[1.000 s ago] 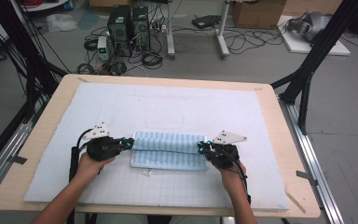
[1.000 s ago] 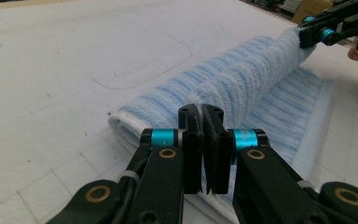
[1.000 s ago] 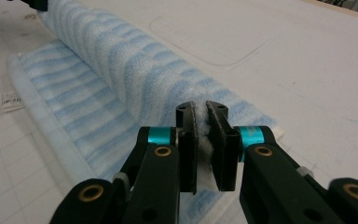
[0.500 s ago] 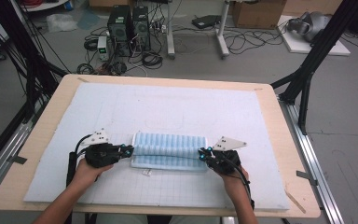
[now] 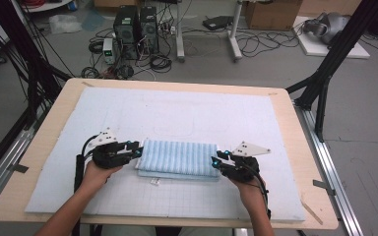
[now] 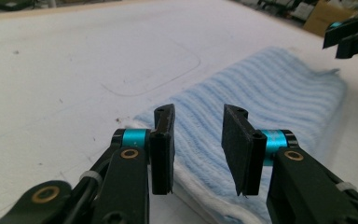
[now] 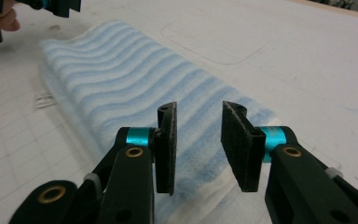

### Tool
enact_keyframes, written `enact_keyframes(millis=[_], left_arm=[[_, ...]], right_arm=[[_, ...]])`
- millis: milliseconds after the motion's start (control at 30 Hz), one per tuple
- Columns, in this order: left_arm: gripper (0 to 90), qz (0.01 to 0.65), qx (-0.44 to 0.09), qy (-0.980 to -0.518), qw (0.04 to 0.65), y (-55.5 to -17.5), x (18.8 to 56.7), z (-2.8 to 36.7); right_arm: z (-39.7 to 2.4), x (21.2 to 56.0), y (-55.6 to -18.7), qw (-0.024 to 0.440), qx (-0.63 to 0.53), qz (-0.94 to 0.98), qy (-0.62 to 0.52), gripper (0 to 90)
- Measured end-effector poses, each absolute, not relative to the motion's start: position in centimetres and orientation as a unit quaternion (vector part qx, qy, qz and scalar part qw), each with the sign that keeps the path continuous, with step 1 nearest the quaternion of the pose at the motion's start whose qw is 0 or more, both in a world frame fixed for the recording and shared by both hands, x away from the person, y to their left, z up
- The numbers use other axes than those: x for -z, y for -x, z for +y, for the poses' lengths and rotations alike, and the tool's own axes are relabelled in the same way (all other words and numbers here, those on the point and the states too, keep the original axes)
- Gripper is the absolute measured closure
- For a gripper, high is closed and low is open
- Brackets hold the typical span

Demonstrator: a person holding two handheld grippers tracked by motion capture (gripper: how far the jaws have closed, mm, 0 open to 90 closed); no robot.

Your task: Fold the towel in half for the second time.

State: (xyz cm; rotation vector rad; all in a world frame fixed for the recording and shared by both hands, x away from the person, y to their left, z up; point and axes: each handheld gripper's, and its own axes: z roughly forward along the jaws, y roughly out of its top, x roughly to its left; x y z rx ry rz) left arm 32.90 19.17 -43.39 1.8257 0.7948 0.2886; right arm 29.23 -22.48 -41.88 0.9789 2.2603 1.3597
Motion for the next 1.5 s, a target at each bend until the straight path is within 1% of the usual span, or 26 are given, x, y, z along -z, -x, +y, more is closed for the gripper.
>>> enact_keyframes(millis=[233, 400, 433, 567, 633, 767, 933, 1033, 1133, 1267, 1333, 1400, 1500], left_arm=[[66.4, 0.332, -0.108, -0.791, 0.502, -33.0, 44.2, 18.0], [67.0, 0.333, -0.091, -0.801, 0.489, -32.6, 44.6, 17.9], [67.0, 0.333, -0.089, -0.803, 0.486, -32.4, 44.7, 17.8], [67.7, 0.334, -0.072, -0.806, 0.484, -31.7, 44.9, 17.9], [67.9, 0.328, -0.068, -0.810, 0.482, -31.4, 44.9, 17.8], [68.4, 0.319, -0.057, -0.816, 0.479, -31.0, 44.7, 17.7], [69.1, 0.309, -0.054, -0.815, 0.486, -30.7, 44.5, 17.9], [69.8, 0.317, -0.051, -0.810, 0.491, -30.9, 44.4, 18.0], [71.7, 0.315, -0.044, -0.819, 0.477, -30.8, 44.7, 17.7], [71.4, 0.309, -0.037, -0.826, 0.469, -30.7, 44.7, 17.6], [70.2, 0.310, -0.039, -0.820, 0.479, -30.8, 44.6, 17.9], [64.4, 0.315, -0.049, -0.809, 0.493, -31.0, 44.5, 18.3], [56.7, 0.321, -0.079, -0.789, 0.517, -31.5, 43.9, 19.1]], right_arm=[[-21.2, 43.1, -30.7, 0.158, -0.438, 0.811, -0.355, 64.0], [-20.5, 43.8, -30.8, 0.135, -0.414, 0.828, -0.353, 63.1], [-20.5, 43.9, -30.8, 0.136, -0.409, 0.831, -0.351, 63.1], [-20.6, 44.1, -30.7, 0.131, -0.400, 0.839, -0.344, 61.7], [-20.9, 44.1, -30.6, 0.141, -0.394, 0.842, -0.341, 59.9], [-21.4, 43.9, -30.4, 0.143, -0.393, 0.840, -0.345, 58.6], [-21.8, 43.4, -30.0, 0.146, -0.412, 0.831, -0.344, 57.7], [-21.4, 43.3, -30.0, 0.133, -0.431, 0.831, -0.326, 60.7], [-21.0, 43.8, -29.9, 0.119, -0.410, 0.848, -0.315, 61.0], [-21.4, 44.1, -29.9, 0.127, -0.395, 0.854, -0.313, 58.8], [-21.8, 44.0, -29.9, 0.129, -0.400, 0.850, -0.319, 55.3], [-22.1, 43.8, -29.8, 0.136, -0.407, 0.843, -0.325, 52.1], [-22.7, 42.9, -29.5, 0.156, -0.433, 0.824, -0.330, 46.2]])
